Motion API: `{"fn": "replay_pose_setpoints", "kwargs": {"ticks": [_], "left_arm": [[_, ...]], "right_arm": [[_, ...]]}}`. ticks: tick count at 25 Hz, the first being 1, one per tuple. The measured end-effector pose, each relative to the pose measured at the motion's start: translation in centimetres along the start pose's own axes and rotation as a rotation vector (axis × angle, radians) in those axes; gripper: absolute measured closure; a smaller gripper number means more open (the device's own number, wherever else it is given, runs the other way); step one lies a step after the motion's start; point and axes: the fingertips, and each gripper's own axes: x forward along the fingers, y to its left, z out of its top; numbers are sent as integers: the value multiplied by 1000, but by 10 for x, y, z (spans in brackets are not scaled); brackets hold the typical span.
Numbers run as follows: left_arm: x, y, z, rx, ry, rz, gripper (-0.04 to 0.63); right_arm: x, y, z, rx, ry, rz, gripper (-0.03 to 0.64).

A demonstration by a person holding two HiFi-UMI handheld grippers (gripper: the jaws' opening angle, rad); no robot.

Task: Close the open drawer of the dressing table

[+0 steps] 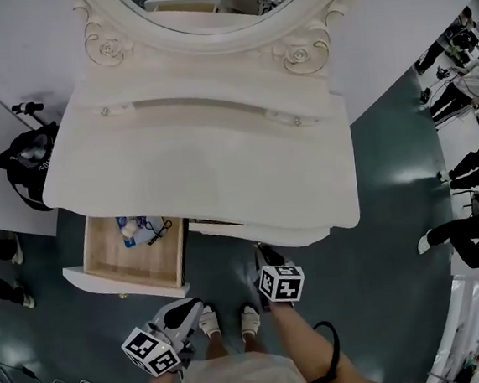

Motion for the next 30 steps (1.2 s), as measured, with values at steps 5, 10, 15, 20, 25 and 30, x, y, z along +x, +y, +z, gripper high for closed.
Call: {"fn": "replay_pose_setpoints", "kwargs": {"ticks": [5, 10, 15, 20, 25, 30], "left_arm": [[-7, 5, -4, -11, -4, 23, 586], [-12, 11, -4, -26, -19, 43, 586], [-7, 9, -5, -32, -25, 37, 586], [-5, 7, -7, -34, -20, 31, 586], [-5, 12, -7, -37, -20, 39, 586], [-3, 12, -3, -33, -27, 38, 586]], "right_arm": [[7, -4, 10, 32, -34, -23, 540], [12, -4, 17, 20, -46, -47, 540], [20, -6, 28, 12, -57, -50, 540], [28, -10, 39, 7, -59, -59, 539], [28, -9, 38, 6, -66, -58, 537], [29, -9, 39, 6, -56, -59, 537]]}}
